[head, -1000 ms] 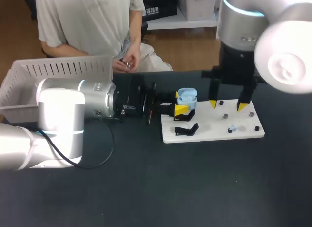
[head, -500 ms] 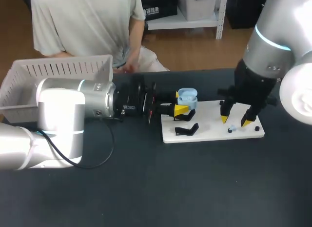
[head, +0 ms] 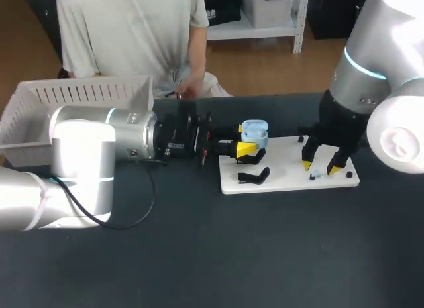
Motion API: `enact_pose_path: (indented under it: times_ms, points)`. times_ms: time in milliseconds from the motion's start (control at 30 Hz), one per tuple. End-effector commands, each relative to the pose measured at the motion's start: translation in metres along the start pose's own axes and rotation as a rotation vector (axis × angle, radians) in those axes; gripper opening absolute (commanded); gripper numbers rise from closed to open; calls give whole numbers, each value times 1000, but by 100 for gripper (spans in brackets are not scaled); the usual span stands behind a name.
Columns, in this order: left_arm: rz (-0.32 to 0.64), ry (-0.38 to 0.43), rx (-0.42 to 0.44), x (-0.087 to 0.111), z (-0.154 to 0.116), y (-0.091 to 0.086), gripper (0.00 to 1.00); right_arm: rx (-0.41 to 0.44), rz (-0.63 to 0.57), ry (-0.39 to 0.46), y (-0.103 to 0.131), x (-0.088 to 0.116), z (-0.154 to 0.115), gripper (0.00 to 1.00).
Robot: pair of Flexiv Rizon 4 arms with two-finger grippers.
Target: Pick up each earbud case from the left stands, insert the matching earbuds, close the lid, and place the case in the box.
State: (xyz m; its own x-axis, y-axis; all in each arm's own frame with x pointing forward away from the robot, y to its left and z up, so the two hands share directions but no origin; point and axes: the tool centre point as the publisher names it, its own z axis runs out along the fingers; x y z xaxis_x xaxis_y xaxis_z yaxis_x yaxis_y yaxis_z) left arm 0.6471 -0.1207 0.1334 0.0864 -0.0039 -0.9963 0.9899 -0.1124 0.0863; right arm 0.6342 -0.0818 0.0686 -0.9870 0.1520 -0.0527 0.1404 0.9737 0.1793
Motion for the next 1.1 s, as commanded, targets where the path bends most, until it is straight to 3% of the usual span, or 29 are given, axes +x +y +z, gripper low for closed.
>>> enact_pose_path:
  times_ms: [33,500,1100]
  points:
    - [0,0,0,0,0,0,0,-6,2,12,-2,-9,11,46]
    - [0,0,0,0,0,0,0,-8,8,34,-13,-15,31,41]
    - [0,0,0,0,0,0,0,-12,6,37,-16,-18,39,32]
